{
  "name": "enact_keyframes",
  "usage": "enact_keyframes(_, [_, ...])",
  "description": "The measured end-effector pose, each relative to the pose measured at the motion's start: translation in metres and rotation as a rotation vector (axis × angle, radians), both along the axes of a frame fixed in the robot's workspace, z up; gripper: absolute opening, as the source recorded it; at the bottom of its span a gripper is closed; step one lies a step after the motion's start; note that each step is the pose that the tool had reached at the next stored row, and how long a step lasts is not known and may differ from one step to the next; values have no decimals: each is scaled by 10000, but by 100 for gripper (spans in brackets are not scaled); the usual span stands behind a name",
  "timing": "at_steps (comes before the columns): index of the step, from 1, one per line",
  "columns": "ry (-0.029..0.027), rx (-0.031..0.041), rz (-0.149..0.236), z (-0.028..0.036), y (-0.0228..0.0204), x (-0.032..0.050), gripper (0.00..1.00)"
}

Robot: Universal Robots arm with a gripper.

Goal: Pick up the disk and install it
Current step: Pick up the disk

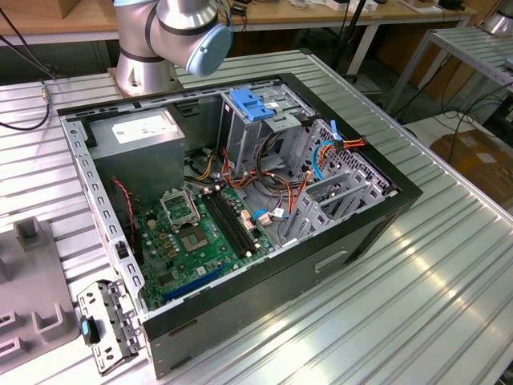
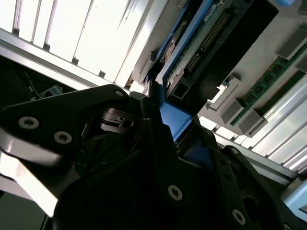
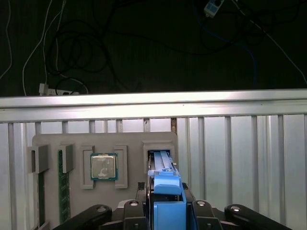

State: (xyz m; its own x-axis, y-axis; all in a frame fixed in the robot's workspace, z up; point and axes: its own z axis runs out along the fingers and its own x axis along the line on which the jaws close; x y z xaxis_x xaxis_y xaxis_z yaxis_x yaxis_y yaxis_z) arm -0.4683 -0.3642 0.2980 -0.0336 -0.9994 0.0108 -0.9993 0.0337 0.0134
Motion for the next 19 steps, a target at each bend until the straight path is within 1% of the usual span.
enact_keyframes(17, [-3,-1,0,-1,0,0,37])
enact_keyframes(19, [0,-2,0,18,0,0,37])
